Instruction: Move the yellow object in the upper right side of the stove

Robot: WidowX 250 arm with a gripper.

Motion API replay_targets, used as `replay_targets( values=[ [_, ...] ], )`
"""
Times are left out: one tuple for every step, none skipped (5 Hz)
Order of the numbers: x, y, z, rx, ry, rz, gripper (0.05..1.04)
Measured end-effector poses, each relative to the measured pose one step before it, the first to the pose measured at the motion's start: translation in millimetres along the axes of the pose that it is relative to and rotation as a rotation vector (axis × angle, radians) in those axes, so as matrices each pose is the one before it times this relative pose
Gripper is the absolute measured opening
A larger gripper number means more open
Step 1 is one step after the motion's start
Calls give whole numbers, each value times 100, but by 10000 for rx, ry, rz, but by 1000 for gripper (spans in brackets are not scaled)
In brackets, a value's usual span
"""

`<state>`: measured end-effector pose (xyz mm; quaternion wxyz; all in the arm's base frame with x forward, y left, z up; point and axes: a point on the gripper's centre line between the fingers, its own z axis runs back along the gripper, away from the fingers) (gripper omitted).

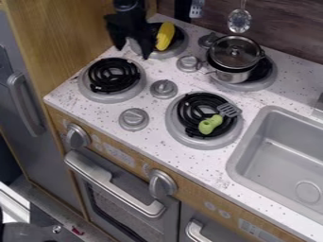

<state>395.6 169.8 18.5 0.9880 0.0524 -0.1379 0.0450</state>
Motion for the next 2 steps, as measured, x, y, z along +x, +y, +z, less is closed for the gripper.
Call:
replay_targets(
  values=[
    [-2426,-184,12,29,578,-482,999],
    [-1355,-620,-503,-281,485,-88,999]
  ],
)
